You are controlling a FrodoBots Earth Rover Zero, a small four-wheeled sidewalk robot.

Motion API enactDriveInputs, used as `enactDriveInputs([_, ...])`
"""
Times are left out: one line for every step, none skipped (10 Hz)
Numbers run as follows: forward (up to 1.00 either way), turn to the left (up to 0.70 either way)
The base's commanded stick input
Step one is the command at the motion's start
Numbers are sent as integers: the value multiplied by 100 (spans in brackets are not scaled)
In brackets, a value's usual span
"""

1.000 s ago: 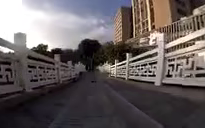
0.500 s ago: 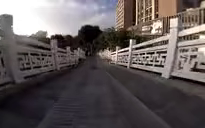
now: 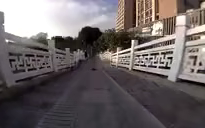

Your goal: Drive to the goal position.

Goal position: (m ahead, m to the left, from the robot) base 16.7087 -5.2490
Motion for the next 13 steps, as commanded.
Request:
enactDriveInputs([45, 20])
enactDriveInputs([45, 0])
enactDriveInputs([45, 0])
enactDriveInputs([45, 0])
enactDriveInputs([45, 0])
enactDriveInputs([45, 0])
enactDriveInputs([45, 0])
enactDriveInputs([45, 0])
enactDriveInputs([45, 0])
enactDriveInputs([45, 0])
enactDriveInputs([45, -1])
enactDriveInputs([45, -10])
enactDriveInputs([45, -17])
